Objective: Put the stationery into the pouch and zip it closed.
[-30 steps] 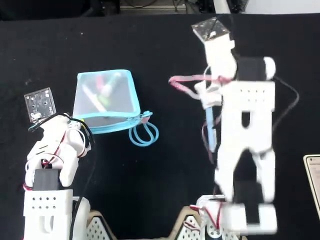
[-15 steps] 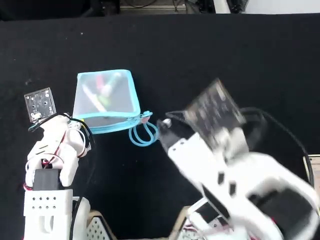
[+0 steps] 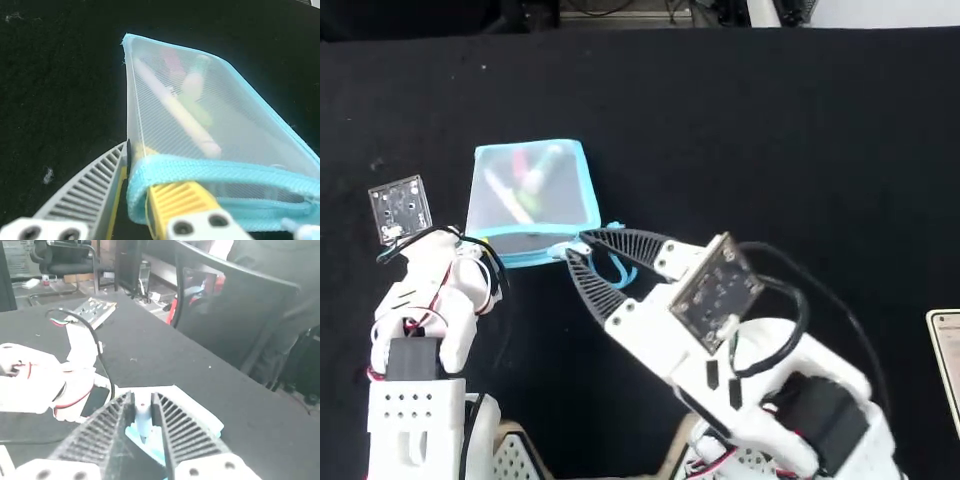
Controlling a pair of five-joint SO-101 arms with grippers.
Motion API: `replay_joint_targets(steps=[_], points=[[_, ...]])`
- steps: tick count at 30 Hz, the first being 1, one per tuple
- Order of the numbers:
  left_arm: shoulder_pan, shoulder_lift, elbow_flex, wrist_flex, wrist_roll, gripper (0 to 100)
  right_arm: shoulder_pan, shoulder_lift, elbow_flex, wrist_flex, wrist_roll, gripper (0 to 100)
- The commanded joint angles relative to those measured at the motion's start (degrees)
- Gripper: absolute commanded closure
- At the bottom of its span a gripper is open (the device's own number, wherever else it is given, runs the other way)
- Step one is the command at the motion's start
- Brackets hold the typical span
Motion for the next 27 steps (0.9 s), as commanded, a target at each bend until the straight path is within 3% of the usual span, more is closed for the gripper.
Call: replay_joint_targets(steps=[1, 9, 18, 27], points=[[-0.5, -0.6, -1.3, -1.0, -0.4, 97, -0.5, -4.4, 6.3, -5.9, 3.7, 98.7], [-0.5, -0.6, -1.3, -1.0, -0.4, 97, -0.2, -12.2, 27.9, -18.7, 14.2, 98.8], [-0.5, -0.6, -1.4, -1.0, -0.4, 97, -0.5, -14.8, 39.5, -20.5, 14.3, 98.8], [-0.5, -0.6, -1.4, -1.0, -0.4, 97, -0.4, -10.2, 43.5, -34.4, 14.3, 98.8]])
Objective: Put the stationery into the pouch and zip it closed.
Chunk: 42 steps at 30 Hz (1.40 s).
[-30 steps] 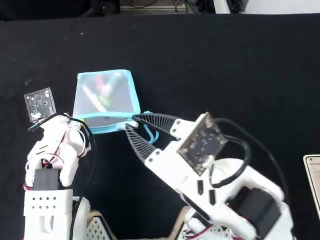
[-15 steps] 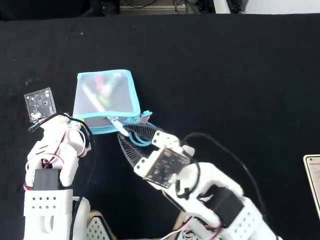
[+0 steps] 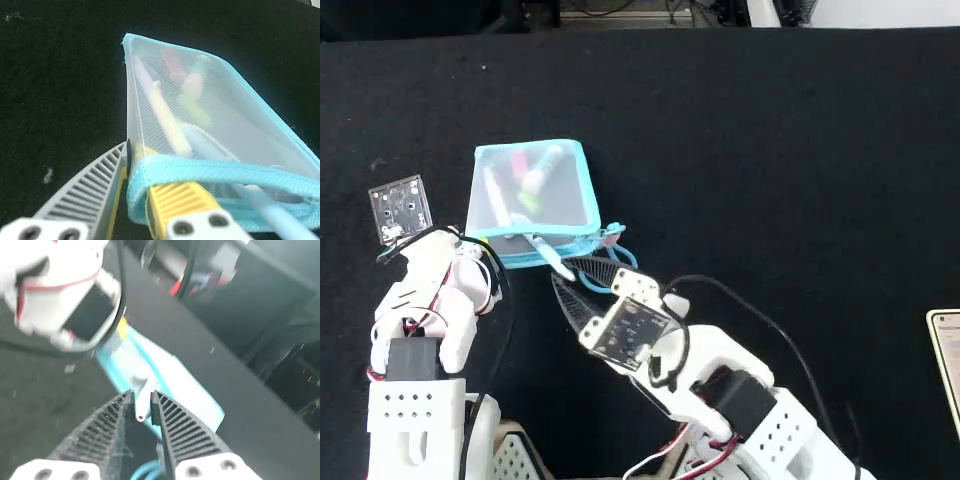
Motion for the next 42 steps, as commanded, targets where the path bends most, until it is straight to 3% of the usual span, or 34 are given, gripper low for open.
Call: replay_joint_targets(steps=[1, 8, 16, 22, 27, 30, 34, 42], points=[[-0.5, -0.6, -1.4, -1.0, -0.4, 97, -0.3, 6.0, -0.8, -5.0, 0.5, 98.8], [-0.5, -0.6, -1.4, -1.0, -0.4, 97, -0.4, 26.8, -11.4, -9.8, 0.3, 98.8], [-0.5, -0.6, -1.3, -1.0, -0.4, 97, -0.4, 38.4, -19.1, -2.2, 0.0, 95.9], [-0.5, -0.6, -1.2, -1.0, -0.4, 97, -0.5, 30.7, -25.9, 13.0, -8.5, 75.4], [-0.5, -0.6, -1.2, -1.0, -0.4, 97, 0.7, 15.7, -31.2, 26.8, -8.4, 77.7], [-0.5, -0.6, -1.2, -1.0, -0.4, 97, 5.1, 8.6, -29.8, 30.9, -5.8, 79.6], [-0.5, -0.6, -1.3, -1.0, -0.4, 97, 11.3, 6.1, -20.7, 29.6, -5.2, 80.1], [-0.5, -0.6, -1.3, -1.0, -0.4, 97, 11.4, 6.1, -7.4, 19.2, -9.7, 77.6]])
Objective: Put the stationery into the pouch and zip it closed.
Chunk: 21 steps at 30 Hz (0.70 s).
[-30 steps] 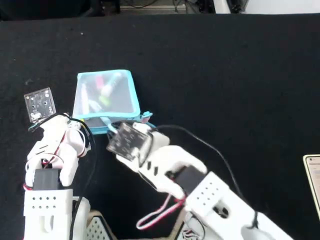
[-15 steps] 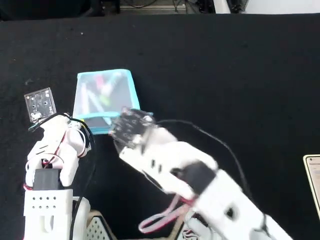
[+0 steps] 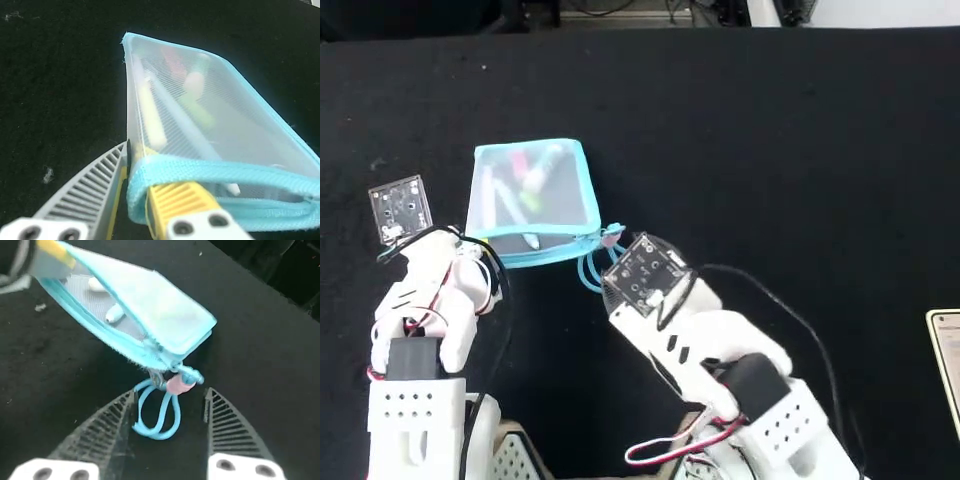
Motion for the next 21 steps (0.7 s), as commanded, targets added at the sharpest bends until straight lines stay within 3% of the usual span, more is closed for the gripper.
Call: replay_joint_targets(steps=[1, 4, 12, 21], points=[[-0.5, -0.6, -1.3, -1.0, -0.4, 97, 1.1, -0.9, 1.2, -2.4, -3.1, 75.2], [-0.5, -0.6, -1.4, -1.1, -0.4, 97, 1.1, -1.0, 3.8, -3.4, -6.1, 69.4], [-0.5, -0.6, -1.4, -1.0, -0.4, 97, -3.7, -0.9, 15.1, -19.9, -3.1, 70.5], [-0.5, -0.6, -1.5, -1.0, -0.4, 97, 2.0, -0.8, 16.5, -28.7, -5.9, 70.5]])
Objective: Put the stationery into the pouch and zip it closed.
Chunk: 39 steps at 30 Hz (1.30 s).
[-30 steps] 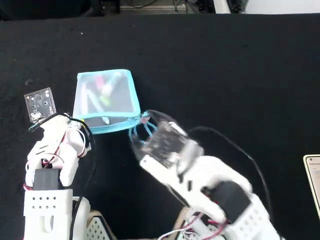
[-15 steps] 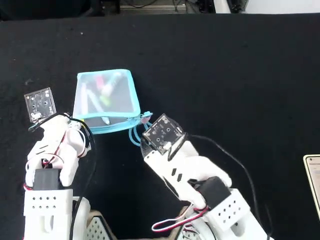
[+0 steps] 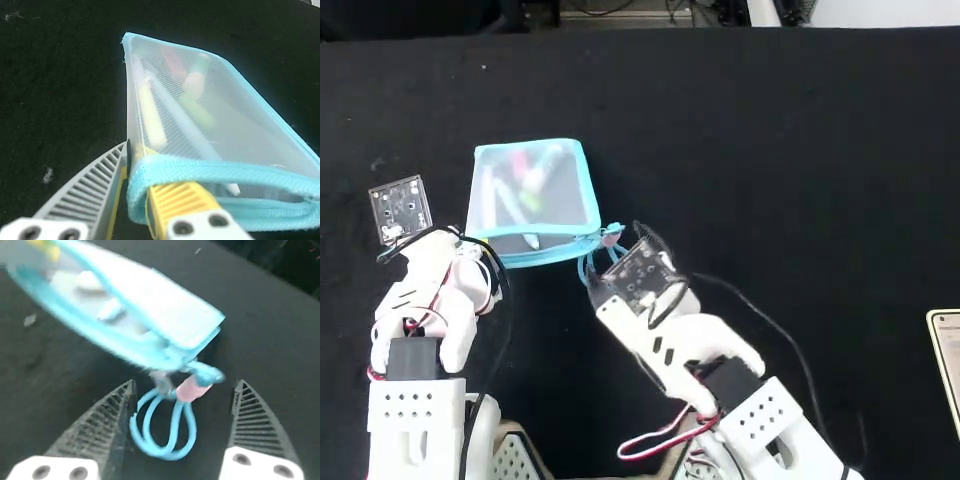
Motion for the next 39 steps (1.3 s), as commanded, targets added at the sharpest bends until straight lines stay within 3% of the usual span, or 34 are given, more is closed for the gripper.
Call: replay_joint_targets(steps=[1, 11, 22, 33, 39], points=[[-0.5, -0.6, -1.5, -1.0, -0.4, 97, 2.4, -0.7, 0.5, -4.0, -0.6, 70.5], [-0.5, -0.6, -1.5, -1.0, -0.4, 97, 2.4, 1.2, 1.8, -6.1, 2.7, 70.8], [-0.5, -0.6, -1.6, -1.0, -0.4, 97, 3.9, 24.3, -7.1, -14.2, 3.1, 72.5], [-0.4, -0.6, -1.6, -1.3, -0.4, 97, 7.2, 23.4, -8.6, -14.2, 1.1, 76.8], [-0.4, -0.6, -2.2, -0.9, -0.4, 97, 3.1, 23.7, -8.1, -17.0, -1.8, 76.8]])
